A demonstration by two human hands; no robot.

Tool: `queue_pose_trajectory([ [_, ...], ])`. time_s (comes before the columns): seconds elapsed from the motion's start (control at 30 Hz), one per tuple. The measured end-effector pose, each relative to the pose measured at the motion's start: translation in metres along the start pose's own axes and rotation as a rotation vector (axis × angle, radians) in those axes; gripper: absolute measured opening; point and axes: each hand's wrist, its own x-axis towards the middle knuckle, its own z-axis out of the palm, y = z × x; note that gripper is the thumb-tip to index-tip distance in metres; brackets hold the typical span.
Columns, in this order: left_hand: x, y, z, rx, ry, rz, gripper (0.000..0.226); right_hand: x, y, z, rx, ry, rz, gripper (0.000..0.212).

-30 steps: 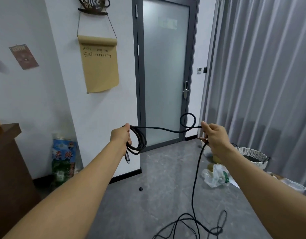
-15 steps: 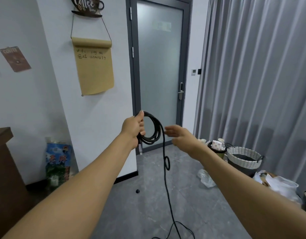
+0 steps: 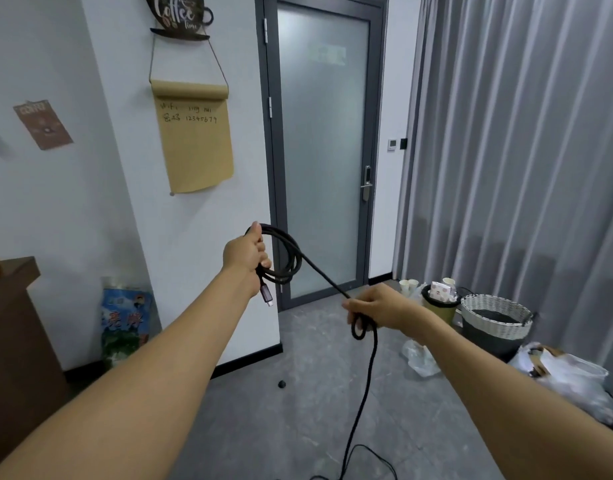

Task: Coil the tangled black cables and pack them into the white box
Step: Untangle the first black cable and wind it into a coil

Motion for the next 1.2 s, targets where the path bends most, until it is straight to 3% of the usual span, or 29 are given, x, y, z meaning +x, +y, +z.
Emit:
queue_pose_trajectory([
  [0.17, 0.004, 0.015, -0.013, -0.005, 0.121, 0.060, 0.034, -0.013, 0.004, -0.001, -0.255, -0.190, 0.007, 0.035],
  [0.43, -0.005, 0.006, -0.007, 0.014, 0.123, 0.051, 0.033, -0.017, 0.001, 0.023, -0.500, -0.505, 0.156, 0.021],
  [0.5, -0.003, 0.012, -0.011, 0.023, 0.138, 0.086, 0.034, -0.016, 0.004, 0.024, -0.521, -0.445, 0.132, 0.025],
  [0.6, 0.002, 0.018, -0.016, 0.155, 0.165, 0.158, 0.036, -0.013, 0.008, 0.019, -0.293, -0.275, 0.098, 0.023],
  [0.67, 0.005, 0.017, -0.018, 0.339, 0.195, 0.226, 0.035, -0.010, -0.001, 0.013, -0.193, -0.182, 0.016, 0.015],
  [0.77, 0.000, 0.011, -0.013, 0.729, 0.243, 0.355, 0.033, -0.007, -0.027, 0.006, -0.328, -0.008, -0.215, 0.014],
  [0.93, -0.014, -0.009, -0.002, 1.170, 0.056, 0.491, 0.038, -0.010, -0.079, 0.002, -0.330, -0.033, -0.380, 0.020],
  [1.07, -0.026, -0.025, 0.000, 0.862, -0.231, 0.380, 0.039, -0.013, -0.103, -0.004, -0.232, 0.048, -0.420, 0.024],
  [1.2, -0.039, -0.027, 0.008, 0.539, -0.383, 0.137, 0.038, -0.012, -0.097, -0.005, -0.184, 0.162, -0.400, 0.032],
])
